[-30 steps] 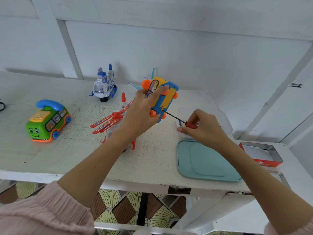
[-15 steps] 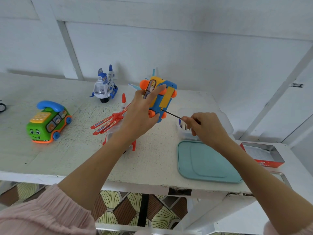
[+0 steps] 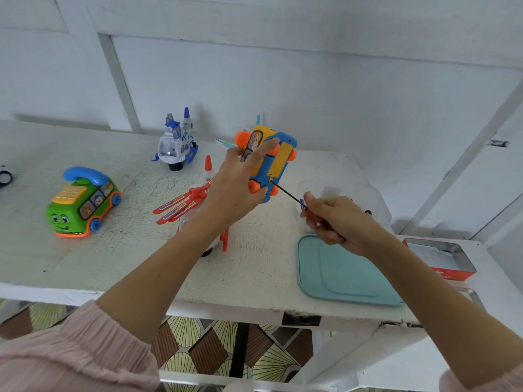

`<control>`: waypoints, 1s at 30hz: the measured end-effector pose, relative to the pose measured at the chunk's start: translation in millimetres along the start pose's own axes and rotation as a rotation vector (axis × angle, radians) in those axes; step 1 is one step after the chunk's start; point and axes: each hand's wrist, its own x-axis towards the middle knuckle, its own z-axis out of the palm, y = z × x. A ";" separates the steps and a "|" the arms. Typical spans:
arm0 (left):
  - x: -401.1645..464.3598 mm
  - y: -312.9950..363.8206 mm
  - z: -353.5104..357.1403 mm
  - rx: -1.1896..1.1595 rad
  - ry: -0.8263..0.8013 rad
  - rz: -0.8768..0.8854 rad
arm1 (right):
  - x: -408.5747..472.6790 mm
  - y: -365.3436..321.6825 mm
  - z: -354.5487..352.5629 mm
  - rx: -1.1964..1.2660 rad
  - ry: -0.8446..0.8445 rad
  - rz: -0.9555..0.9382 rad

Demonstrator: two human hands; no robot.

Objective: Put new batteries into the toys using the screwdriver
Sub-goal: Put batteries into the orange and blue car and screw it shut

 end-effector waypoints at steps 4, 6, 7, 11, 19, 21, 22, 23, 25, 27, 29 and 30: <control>0.4 -2.8 0.5 0.024 0.007 0.006 | -0.6 -3.0 3.3 -0.320 0.266 -0.255; 1.6 -3.5 -0.3 0.034 0.017 -0.003 | -1.4 -0.5 5.4 -0.705 0.429 -0.431; 2.5 -2.9 -1.0 0.033 0.027 -0.008 | -2.2 1.5 7.6 -0.881 0.487 -0.479; 4.3 2.3 -3.8 0.033 0.061 0.017 | -2.4 8.5 13.2 -1.040 0.544 -0.568; 3.7 2.5 -13.2 -0.004 0.100 0.033 | -11.6 -12.4 14.5 -0.201 0.259 -0.284; 4.3 4.0 -16.9 -0.011 0.095 0.029 | -14.1 -15.5 13.4 0.063 0.112 -0.124; 3.9 4.6 -18.7 -0.013 0.088 0.027 | -14.4 -16.0 13.2 0.157 0.044 -0.049; 3.2 5.0 -20.2 -0.015 0.081 0.023 | -13.9 -15.6 12.9 0.247 -0.021 0.031; 1.5 4.6 -21.9 -0.023 0.065 0.015 | -12.7 -14.3 11.5 0.431 -0.139 0.192; 0.0 3.6 -23.4 -0.042 0.049 0.013 | -12.6 -13.7 9.5 0.576 -0.239 0.289; -0.6 2.6 -26.6 -0.050 0.034 0.023 | -13.7 -13.1 8.3 0.619 -0.298 0.312; 0.0 2.2 -28.5 -0.045 0.025 0.029 | -14.1 -12.8 8.1 0.596 -0.307 0.303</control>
